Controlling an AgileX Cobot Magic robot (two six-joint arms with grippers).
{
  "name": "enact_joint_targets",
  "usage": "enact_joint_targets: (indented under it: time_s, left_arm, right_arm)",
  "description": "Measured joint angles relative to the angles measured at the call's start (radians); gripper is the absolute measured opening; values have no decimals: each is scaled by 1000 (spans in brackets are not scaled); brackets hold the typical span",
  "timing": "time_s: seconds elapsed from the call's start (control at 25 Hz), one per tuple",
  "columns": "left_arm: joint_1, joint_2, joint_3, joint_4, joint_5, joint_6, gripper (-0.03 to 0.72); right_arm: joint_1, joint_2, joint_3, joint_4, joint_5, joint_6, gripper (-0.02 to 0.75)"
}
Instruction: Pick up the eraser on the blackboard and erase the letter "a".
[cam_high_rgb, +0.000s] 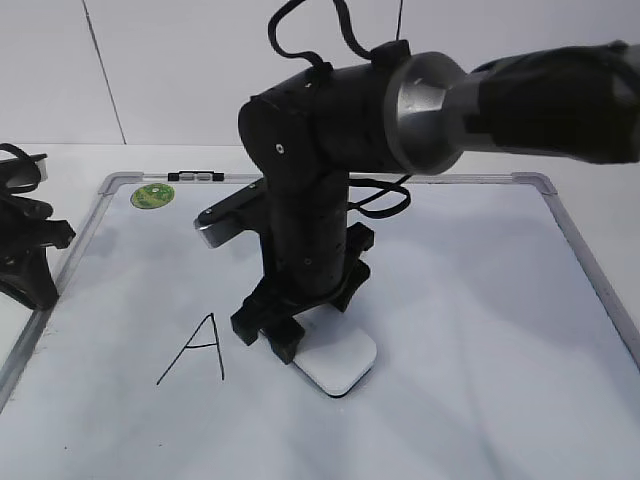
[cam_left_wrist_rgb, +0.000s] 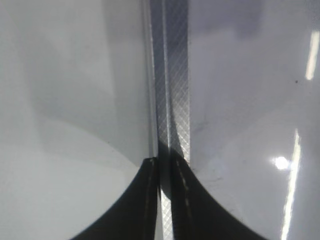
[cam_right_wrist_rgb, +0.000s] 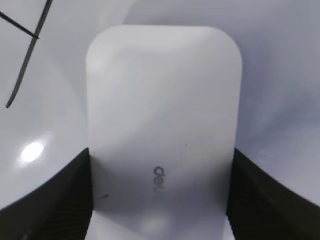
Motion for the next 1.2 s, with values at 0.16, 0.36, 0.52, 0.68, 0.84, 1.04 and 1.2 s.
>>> enact_joint_targets:
  time_s: [0.16,0.36,0.52,0.68,0.84,1.04,1.2]
  left_arm:
    - [0,0,0,0,0,0,39]
    - [0,0,0,0,0,0,39]
    - [0,0,0,0,-2,0,39]
    - [0,0,0,0,-2,0,39]
    - [0,0,0,0,-2,0,39]
    - [0,0,0,0,-2,0,39]
    - [0,0,0,0,-2,0,39]
  right_arm:
    - [-58,-27,-11,-20,48,5,571]
    - [-164,-145,-21,-30,85,7,571]
    - [-273,-184,-21,-30,94,7,571]
    - [-381,-199,7,-30,94,9,571]
    - [-477,-209,65,-16,94,18,571]
    - [-567,-211,161,-8,68,39,571]
    - [-615,-218,243,-5,15,53,571]
